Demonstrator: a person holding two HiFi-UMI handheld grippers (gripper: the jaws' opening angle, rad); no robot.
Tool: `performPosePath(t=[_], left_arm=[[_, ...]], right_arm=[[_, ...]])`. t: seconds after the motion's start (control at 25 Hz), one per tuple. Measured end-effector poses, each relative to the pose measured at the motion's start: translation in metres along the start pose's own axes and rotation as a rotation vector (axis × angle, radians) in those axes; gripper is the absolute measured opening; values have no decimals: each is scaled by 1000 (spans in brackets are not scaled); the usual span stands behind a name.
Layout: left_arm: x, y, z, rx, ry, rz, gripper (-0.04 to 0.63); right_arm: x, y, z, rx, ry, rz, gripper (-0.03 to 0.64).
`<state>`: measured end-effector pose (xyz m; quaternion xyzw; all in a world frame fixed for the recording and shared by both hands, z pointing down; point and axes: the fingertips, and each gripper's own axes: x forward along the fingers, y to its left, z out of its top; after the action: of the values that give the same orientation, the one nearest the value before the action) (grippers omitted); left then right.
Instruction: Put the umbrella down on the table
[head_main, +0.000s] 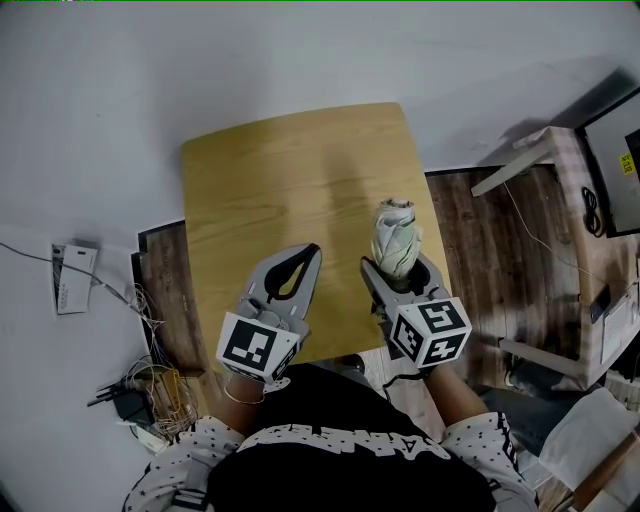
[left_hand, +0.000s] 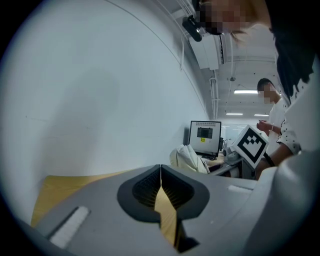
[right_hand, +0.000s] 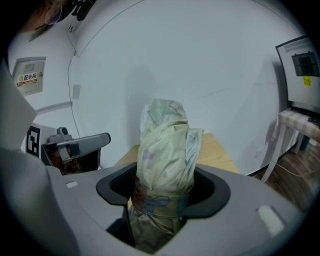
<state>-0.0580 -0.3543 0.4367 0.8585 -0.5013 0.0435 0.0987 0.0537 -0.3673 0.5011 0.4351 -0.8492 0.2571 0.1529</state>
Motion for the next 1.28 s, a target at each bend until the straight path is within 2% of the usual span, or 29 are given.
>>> performPosePath(t=[0.76, 1.28], left_arm=[[5, 36, -5, -13, 15, 23, 5], [10, 51, -19, -44, 56, 21, 5]], right_arm=[[43, -11, -23, -12, 101, -42, 310], [70, -17, -41, -35, 179, -60, 310]])
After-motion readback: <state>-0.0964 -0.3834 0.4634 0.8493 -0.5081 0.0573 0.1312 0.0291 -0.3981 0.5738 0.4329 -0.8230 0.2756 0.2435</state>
